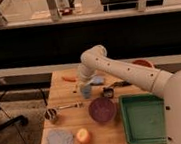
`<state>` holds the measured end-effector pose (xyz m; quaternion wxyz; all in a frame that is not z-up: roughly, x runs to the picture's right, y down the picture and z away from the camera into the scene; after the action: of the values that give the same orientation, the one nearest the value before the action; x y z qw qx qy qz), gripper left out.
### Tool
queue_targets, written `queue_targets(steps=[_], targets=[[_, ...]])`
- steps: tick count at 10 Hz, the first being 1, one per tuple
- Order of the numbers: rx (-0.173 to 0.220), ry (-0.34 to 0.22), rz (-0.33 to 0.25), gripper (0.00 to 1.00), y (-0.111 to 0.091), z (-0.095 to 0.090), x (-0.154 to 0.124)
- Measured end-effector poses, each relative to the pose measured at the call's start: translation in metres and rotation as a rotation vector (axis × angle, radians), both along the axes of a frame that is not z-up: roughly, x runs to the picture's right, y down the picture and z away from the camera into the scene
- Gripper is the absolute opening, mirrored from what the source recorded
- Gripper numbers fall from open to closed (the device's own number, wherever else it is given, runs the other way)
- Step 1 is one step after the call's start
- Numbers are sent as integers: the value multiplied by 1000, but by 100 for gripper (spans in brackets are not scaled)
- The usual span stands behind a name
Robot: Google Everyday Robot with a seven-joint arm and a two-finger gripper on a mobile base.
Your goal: Place banana in plastic cup
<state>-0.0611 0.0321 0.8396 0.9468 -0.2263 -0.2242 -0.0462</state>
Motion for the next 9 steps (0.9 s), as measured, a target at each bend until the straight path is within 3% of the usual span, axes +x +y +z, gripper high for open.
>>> queue_targets(steps=[4, 9], targets=[[-16, 38, 11, 0, 9, 16, 14], [-29, 52, 17, 0, 11, 20, 17]])
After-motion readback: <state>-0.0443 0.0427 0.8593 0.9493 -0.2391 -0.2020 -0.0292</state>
